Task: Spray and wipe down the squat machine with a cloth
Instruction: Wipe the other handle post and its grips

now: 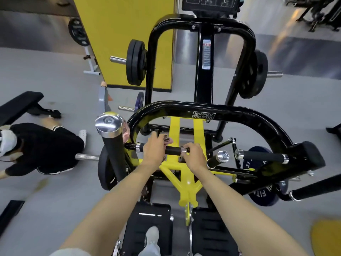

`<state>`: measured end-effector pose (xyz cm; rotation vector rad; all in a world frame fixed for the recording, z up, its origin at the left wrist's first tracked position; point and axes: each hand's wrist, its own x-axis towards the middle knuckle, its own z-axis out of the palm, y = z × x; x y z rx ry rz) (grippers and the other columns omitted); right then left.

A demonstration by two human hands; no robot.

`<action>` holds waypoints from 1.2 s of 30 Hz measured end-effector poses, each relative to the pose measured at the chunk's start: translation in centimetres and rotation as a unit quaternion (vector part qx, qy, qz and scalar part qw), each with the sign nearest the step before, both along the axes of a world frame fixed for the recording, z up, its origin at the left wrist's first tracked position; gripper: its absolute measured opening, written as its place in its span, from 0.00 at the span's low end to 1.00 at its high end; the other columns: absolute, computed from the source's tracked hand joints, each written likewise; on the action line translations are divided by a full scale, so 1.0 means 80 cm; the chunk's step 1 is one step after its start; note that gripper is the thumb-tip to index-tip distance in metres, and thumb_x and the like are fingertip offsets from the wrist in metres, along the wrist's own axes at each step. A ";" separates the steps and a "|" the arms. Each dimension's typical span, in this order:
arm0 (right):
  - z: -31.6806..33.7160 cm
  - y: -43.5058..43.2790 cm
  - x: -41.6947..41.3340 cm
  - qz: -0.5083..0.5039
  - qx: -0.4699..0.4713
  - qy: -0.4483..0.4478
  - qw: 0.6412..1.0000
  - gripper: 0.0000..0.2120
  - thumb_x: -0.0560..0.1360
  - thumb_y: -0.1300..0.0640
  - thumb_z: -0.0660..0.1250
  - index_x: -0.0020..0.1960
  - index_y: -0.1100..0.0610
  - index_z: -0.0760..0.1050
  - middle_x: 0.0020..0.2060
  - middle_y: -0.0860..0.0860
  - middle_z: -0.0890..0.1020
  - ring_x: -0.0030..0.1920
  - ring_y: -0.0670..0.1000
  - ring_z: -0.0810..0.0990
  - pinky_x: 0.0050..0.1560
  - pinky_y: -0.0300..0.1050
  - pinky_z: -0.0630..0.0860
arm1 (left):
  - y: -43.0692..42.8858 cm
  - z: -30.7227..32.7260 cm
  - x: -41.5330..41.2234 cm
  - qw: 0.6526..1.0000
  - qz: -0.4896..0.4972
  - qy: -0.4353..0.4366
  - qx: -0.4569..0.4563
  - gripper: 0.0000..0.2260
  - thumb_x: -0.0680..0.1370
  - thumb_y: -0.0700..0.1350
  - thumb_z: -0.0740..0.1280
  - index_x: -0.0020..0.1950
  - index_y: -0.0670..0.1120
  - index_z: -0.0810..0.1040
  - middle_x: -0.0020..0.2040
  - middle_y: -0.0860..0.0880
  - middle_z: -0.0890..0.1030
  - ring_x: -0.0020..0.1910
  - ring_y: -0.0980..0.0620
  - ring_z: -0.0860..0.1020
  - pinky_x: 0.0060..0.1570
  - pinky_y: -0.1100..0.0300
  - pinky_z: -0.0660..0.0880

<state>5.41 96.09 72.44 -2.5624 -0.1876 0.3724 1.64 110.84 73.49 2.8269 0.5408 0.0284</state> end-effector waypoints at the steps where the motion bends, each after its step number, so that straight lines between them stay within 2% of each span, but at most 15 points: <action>1: 0.000 0.000 0.002 0.001 -0.004 -0.001 1.000 0.12 0.76 0.58 0.68 0.59 0.53 0.75 0.56 0.51 0.73 0.53 0.54 0.76 0.46 0.50 0.76 | 0.009 0.001 -0.004 1.000 0.012 0.004 0.007 0.13 0.78 0.42 0.66 0.61 0.45 0.70 0.59 0.45 0.70 0.55 0.45 0.75 0.43 0.53 0.74; 3: 0.002 0.003 0.007 0.008 -0.005 -0.002 1.000 0.09 0.75 0.59 0.68 0.55 0.54 0.75 0.54 0.51 0.74 0.51 0.55 0.76 0.44 0.49 0.76 | 0.027 0.006 -0.013 0.999 0.037 0.007 0.036 0.17 0.76 0.40 0.68 0.63 0.45 0.69 0.60 0.45 0.69 0.58 0.46 0.73 0.45 0.55 0.75; 5: 0.004 0.007 0.011 0.021 -0.007 -0.003 1.000 0.07 0.75 0.60 0.69 0.52 0.56 0.76 0.51 0.52 0.78 0.50 0.55 0.77 0.43 0.49 0.75 | 0.035 0.010 -0.022 0.996 0.043 0.004 0.078 0.19 0.73 0.38 0.70 0.62 0.44 0.69 0.59 0.45 0.69 0.58 0.47 0.72 0.41 0.57 0.76; 8: 0.006 0.010 0.013 0.028 -0.007 0.007 1.000 0.06 0.74 0.62 0.68 0.51 0.57 0.76 0.47 0.54 0.81 0.47 0.56 0.79 0.40 0.47 0.74 | 0.032 0.010 -0.035 0.991 -0.003 -0.016 0.135 0.13 0.68 0.37 0.74 0.50 0.42 0.75 0.48 0.43 0.75 0.46 0.46 0.76 0.26 0.59 0.71; 10: 0.005 0.010 0.013 0.032 -0.010 0.005 0.999 0.06 0.75 0.63 0.66 0.51 0.58 0.75 0.45 0.54 0.81 0.46 0.56 0.79 0.41 0.47 0.75 | 0.031 0.010 -0.034 0.984 -0.003 -0.029 0.175 0.15 0.63 0.36 0.77 0.44 0.42 0.76 0.43 0.44 0.74 0.39 0.47 0.75 0.21 0.60 0.68; 16: 0.006 0.010 0.012 0.055 -0.031 -0.012 0.998 0.03 0.76 0.64 0.64 0.49 0.59 0.75 0.44 0.55 0.81 0.45 0.57 0.80 0.41 0.48 0.74 | 0.026 0.012 -0.032 0.978 0.027 -0.002 0.207 0.10 0.71 0.37 0.71 0.51 0.43 0.76 0.48 0.45 0.75 0.45 0.48 0.75 0.36 0.58 0.74; 19: 0.004 0.010 0.013 0.047 -0.020 -0.002 0.999 0.04 0.75 0.63 0.66 0.49 0.58 0.75 0.43 0.55 0.82 0.44 0.57 0.81 0.41 0.48 0.76 | 0.014 -0.005 -0.032 0.985 0.074 -0.005 0.153 0.11 0.68 0.34 0.72 0.49 0.40 0.79 0.44 0.44 0.76 0.42 0.47 0.76 0.32 0.59 0.74; 20: 0.004 0.009 0.013 0.042 -0.012 0.005 0.999 0.04 0.75 0.62 0.66 0.50 0.57 0.75 0.43 0.55 0.82 0.44 0.57 0.81 0.41 0.47 0.76 | 0.008 -0.007 -0.031 0.989 0.081 -0.009 0.125 0.12 0.68 0.32 0.71 0.51 0.40 0.79 0.45 0.43 0.76 0.43 0.47 0.76 0.34 0.60 0.75; 23: 0.005 0.007 0.015 0.016 0.026 0.030 0.999 0.04 0.74 0.61 0.69 0.48 0.55 0.75 0.43 0.53 0.82 0.45 0.55 0.80 0.43 0.47 0.75 | -0.013 -0.013 -0.024 0.996 0.083 -0.031 -0.010 0.21 0.73 0.28 0.64 0.65 0.40 0.71 0.57 0.41 0.73 0.57 0.44 0.72 0.51 0.57 0.73; 24: 0.006 0.006 0.014 0.003 0.037 0.035 0.999 0.05 0.73 0.61 0.69 0.47 0.55 0.76 0.44 0.52 0.82 0.45 0.55 0.80 0.43 0.48 0.75 | -0.020 -0.012 -0.020 0.995 0.078 -0.047 -0.036 0.22 0.74 0.28 0.62 0.67 0.41 0.69 0.59 0.42 0.72 0.59 0.44 0.71 0.54 0.57 0.71; 27: 0.008 0.006 0.012 -0.014 0.048 0.034 0.998 0.06 0.72 0.64 0.69 0.46 0.55 0.76 0.45 0.51 0.82 0.45 0.55 0.78 0.42 0.47 0.73 | -0.045 -0.008 -0.005 0.992 0.038 -0.069 -0.101 0.22 0.76 0.32 0.63 0.68 0.45 0.71 0.57 0.43 0.74 0.56 0.45 0.74 0.53 0.57 0.71; 30: 0.014 0.006 0.009 -0.019 0.060 0.026 0.998 0.07 0.74 0.62 0.64 0.43 0.50 0.75 0.40 0.49 0.79 0.43 0.56 0.77 0.37 0.46 0.70 | -0.076 0.000 0.008 0.980 0.013 -0.056 -0.191 0.13 0.78 0.38 0.64 0.63 0.43 0.76 0.52 0.42 0.76 0.50 0.43 0.77 0.47 0.55 0.73; 33: 0.016 0.004 0.010 -0.029 0.067 0.032 0.997 0.11 0.73 0.63 0.64 0.38 0.48 0.72 0.37 0.48 0.78 0.42 0.55 0.76 0.40 0.47 0.70 | -0.075 0.012 0.013 0.945 0.061 -0.080 -0.312 0.09 0.79 0.41 0.62 0.52 0.42 0.81 0.43 0.41 0.80 0.43 0.44 0.80 0.47 0.50 0.76; 34: 0.017 0.005 0.010 -0.029 0.051 0.033 0.998 0.10 0.73 0.64 0.64 0.41 0.49 0.72 0.36 0.47 0.77 0.42 0.55 0.75 0.41 0.47 0.69 | -0.065 0.015 0.014 0.939 0.072 -0.082 -0.325 0.08 0.79 0.40 0.62 0.50 0.42 0.81 0.41 0.43 0.81 0.41 0.46 0.80 0.47 0.49 0.77; 36: 0.015 0.008 0.009 -0.041 0.034 0.039 0.998 0.08 0.75 0.65 0.63 0.46 0.52 0.73 0.34 0.47 0.78 0.42 0.55 0.75 0.43 0.48 0.69 | -0.038 0.028 0.021 0.964 0.091 -0.071 -0.240 0.07 0.77 0.38 0.63 0.52 0.43 0.79 0.43 0.46 0.80 0.45 0.48 0.80 0.48 0.51 0.77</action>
